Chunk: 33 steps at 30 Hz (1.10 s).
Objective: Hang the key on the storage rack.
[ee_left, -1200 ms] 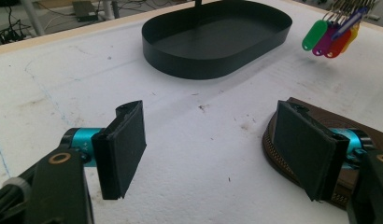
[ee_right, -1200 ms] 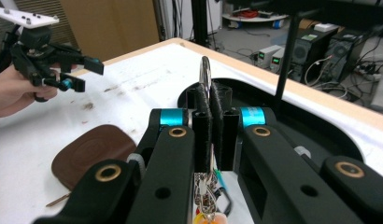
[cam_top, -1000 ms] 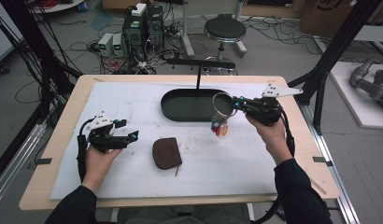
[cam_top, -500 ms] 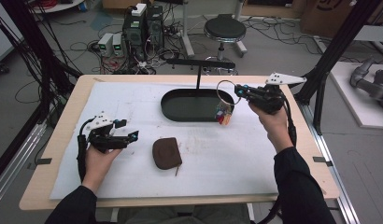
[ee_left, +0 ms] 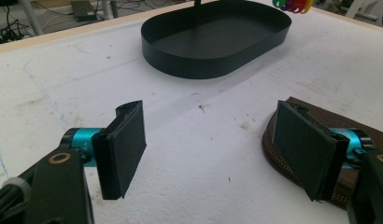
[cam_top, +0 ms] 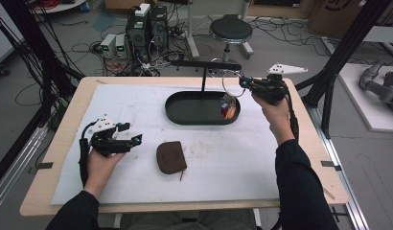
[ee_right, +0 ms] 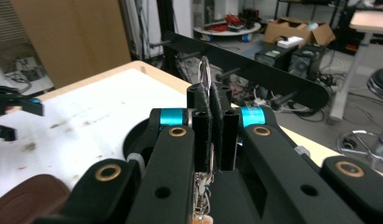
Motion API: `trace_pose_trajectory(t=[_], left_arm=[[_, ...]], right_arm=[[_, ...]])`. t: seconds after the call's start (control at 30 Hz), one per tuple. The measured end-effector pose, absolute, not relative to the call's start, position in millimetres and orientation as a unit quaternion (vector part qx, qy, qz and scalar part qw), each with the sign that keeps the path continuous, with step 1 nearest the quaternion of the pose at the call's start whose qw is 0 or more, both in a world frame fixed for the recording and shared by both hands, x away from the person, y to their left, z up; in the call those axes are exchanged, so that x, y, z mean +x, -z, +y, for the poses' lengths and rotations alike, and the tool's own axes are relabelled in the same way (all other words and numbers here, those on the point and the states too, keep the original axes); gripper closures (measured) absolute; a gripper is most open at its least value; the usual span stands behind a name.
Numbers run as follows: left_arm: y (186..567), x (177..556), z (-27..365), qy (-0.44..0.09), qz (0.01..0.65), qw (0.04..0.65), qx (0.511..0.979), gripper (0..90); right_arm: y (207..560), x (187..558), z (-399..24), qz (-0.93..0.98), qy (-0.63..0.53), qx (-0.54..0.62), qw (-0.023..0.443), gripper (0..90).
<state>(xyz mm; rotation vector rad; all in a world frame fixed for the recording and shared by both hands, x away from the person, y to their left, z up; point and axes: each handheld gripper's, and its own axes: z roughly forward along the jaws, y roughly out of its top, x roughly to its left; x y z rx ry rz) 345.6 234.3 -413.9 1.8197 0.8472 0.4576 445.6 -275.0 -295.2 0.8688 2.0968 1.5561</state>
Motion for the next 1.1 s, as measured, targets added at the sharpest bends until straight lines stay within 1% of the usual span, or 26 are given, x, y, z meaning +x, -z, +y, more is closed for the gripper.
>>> trace_pose_trajectory(t=[0.6, 1.1], left_arm=[[414.8, 346.4, 234.6, -0.188, 0.354, 0.516, 0.757, 25.8], [416.8, 346.0, 236.9, -0.187, 0.356, 0.514, 0.758, 25.8]], right_arm=[[315.9, 477.7, -279.2, 0.738, -0.534, 0.362, 0.197, 88.5], [325.3, 487.7, -281.2, 0.732, -0.532, 0.376, 0.200, 88.5]])
